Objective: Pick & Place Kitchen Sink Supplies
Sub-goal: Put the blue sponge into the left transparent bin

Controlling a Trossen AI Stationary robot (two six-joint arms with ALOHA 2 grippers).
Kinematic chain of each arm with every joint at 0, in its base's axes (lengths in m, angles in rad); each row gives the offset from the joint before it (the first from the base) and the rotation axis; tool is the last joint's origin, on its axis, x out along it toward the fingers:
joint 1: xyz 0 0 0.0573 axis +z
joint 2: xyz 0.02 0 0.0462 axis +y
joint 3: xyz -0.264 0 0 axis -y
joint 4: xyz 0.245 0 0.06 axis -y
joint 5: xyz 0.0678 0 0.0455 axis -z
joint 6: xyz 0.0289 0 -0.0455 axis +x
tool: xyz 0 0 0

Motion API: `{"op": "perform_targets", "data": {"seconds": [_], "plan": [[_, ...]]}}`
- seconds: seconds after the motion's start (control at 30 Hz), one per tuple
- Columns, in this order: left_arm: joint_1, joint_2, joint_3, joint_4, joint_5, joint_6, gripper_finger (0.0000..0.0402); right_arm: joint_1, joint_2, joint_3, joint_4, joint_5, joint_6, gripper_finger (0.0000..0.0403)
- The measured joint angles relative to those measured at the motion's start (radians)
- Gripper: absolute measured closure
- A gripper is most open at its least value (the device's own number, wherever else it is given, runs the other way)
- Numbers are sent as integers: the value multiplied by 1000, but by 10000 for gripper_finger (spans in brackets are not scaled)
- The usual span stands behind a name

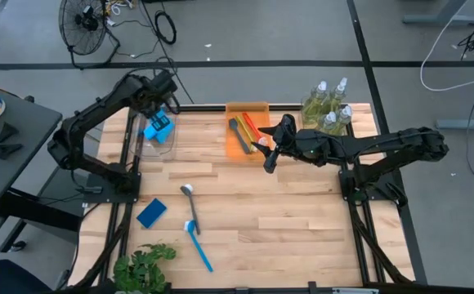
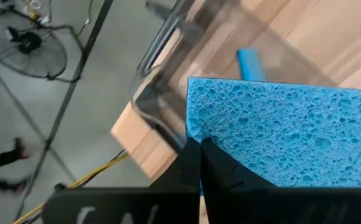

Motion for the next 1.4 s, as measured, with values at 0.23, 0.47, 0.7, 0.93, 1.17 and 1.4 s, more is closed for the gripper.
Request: {"op": "perform_targets", "data": {"seconds": [0.23, 0.47, 0.7, 0.93, 1.17, 1.4], "plan": [[0, 0, -80, 9, -41, 0, 401, 0, 0, 0, -6, 0, 2, 163], [0, 1, -131, 35, -45, 1, 399, -3, 0, 0, -5, 0, 47, 163], [-1, 1, -131, 33, -71, 4, 398, -9, 0, 0, -5, 9, 53, 163], [0, 1, -131, 32, -72, 14, 397, -8, 0, 0, -5, 9, 53, 163], [0, 1, -131, 26, -74, 46, 397, -8, 0, 0, -5, 9, 53, 163], [16, 1, -131, 6, 36, 2, 360, -8, 0, 0, -5, 9, 53, 163]]}}
